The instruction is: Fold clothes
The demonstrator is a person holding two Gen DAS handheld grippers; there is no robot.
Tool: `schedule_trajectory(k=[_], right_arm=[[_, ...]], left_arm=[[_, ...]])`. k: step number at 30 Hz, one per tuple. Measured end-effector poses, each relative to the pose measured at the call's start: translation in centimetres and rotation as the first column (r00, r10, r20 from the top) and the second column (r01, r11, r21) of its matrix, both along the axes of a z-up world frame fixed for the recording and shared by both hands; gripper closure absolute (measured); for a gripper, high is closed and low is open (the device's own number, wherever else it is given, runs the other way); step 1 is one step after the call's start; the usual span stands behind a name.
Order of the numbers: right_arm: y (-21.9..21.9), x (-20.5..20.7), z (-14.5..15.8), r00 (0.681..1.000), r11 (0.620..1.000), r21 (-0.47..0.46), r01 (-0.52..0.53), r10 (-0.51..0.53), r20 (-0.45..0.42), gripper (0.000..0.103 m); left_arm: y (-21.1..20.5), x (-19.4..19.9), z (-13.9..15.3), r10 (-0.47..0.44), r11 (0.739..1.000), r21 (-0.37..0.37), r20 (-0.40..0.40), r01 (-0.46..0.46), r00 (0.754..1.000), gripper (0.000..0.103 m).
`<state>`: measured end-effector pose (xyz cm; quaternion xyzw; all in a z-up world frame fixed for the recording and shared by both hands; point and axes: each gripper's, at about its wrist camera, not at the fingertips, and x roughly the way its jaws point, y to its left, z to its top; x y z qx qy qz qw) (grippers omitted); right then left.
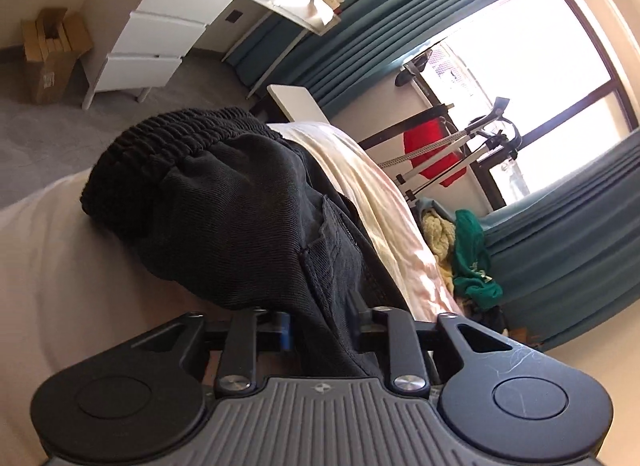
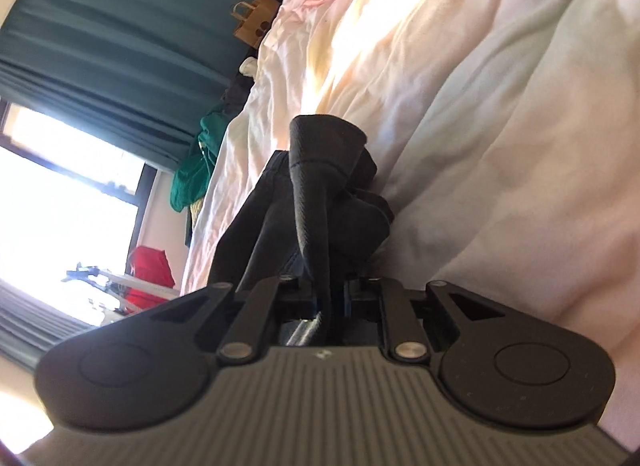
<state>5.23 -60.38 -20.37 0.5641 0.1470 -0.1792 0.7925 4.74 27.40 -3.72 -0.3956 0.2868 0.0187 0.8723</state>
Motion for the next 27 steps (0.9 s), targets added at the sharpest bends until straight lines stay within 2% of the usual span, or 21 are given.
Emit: schedule_trajectory(k=[3,5,7,10,15,17,20,21,24,27], right_arm=[[-0.6,-0.4,-1.0,0.999,0.998,0.057,-0.009,0.007,0.039,0.082],[-0.7,-0.4,-1.0,0.999,0.997,0.077,-0.012,0.008,0.049,0.080],[-0.4,0.1,-0.5,0.999,0.998,0.055,-0.017,0.015,0.031,0.077],[-0.2,0.9,-0.2,0.999,0.999,0.036,-0.035,0.033,0.036,0.062],[-0.4,1.6,-0.7,0.999,0.998,0.055,-0.014,0.011,0.050,0.060],[-0.4,2.0,-0.7,0.999,0.999,0.031,-0.017,0.016,0.032,0.062],[0.2,2.6,0.2,0.998,0.996,-0.082,-0.032,0.027,-0.062,0.083],[0.4,2.7,0.4,0.996,0.994,-0.106,-0.033,0.024,-0.080,0.086],[0.6,2.6,0.9,0.997,0.992,-0.121,-0.017,0.008,-0.077,0.088],[0.7,2.3,1.3,0.998,0.991,-0.133,-0.001,-0.009,-0.070,0.088]], left_arm=[[-2.0,-1.1,1.6,-0.015,0.988,0.155,0.009,0.014,1.000,0.046],[-3.6,-1.9,2.9,-0.021,0.963,0.269,0.034,0.011,0.999,0.037],[-5.2,-2.7,3.8,-0.057,0.941,0.336,0.083,0.026,0.995,0.027],[-8.0,-2.8,4.7,-0.157,0.924,0.371,0.151,0.091,0.976,0.025],[-11.7,-1.2,4.5,-0.194,0.900,0.422,0.160,0.111,0.968,0.023],[-13.5,-0.4,4.1,-0.221,0.878,0.459,0.142,0.133,0.965,0.023],[-16.7,1.6,3.4,-0.285,0.838,0.509,0.100,0.198,0.953,0.021],[-17.8,2.5,3.1,-0.317,0.821,0.521,0.074,0.235,0.945,0.021],[-20.9,5.3,1.9,-0.397,0.768,0.573,0.072,0.288,0.915,0.020],[-23.6,7.5,0.5,-0.421,0.748,0.598,0.094,0.286,0.902,0.019]])
